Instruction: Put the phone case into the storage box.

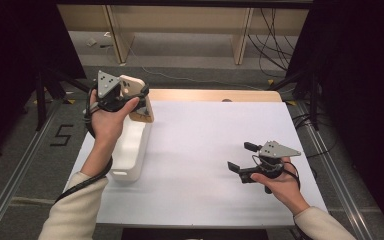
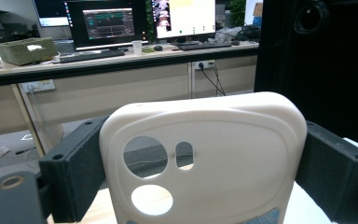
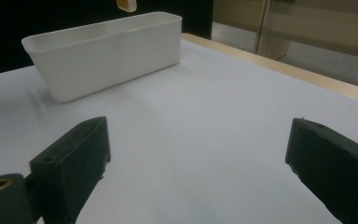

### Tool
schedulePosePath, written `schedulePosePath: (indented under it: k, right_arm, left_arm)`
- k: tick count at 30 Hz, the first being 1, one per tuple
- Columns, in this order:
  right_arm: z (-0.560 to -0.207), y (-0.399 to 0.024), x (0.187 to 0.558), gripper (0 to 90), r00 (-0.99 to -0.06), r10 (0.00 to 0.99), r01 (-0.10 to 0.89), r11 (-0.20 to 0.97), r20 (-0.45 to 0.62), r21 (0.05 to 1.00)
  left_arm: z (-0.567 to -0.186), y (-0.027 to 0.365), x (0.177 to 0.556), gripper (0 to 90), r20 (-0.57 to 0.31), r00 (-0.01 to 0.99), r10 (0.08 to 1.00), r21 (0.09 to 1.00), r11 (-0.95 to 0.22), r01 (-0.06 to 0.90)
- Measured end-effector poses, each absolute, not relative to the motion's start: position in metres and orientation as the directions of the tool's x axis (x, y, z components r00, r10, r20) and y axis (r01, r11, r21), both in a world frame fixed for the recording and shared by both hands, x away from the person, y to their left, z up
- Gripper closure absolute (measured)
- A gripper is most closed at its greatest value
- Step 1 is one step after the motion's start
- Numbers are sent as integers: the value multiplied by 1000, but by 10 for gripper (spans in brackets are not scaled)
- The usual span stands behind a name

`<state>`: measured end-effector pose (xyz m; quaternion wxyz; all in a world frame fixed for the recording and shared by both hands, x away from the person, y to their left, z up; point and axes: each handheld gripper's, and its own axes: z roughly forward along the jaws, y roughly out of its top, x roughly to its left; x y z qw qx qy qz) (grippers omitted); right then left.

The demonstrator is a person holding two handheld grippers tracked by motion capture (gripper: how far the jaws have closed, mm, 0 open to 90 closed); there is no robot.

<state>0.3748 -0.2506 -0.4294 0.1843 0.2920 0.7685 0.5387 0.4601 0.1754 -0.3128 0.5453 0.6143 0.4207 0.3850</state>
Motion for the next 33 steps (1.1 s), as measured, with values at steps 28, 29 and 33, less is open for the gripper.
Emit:
schedulePosePath:
  k: [28, 29, 33]
  right_arm:
    - [-430, -250, 375, 75, -760, 649, 251, 247, 33, 936]
    - [-430, -250, 375, 75, -760, 649, 251, 247, 32, 936]
    - [-429, -250, 375, 75, -759, 650, 250, 247, 32, 936]
  left_arm:
    - [-317, 186, 469, 104, 26, 307, 951, 992, -62, 111]
    - [-317, 186, 469, 104, 29, 306, 952, 992, -66, 111]
    - [-318, 186, 471, 104, 30, 303, 953, 991, -67, 113]
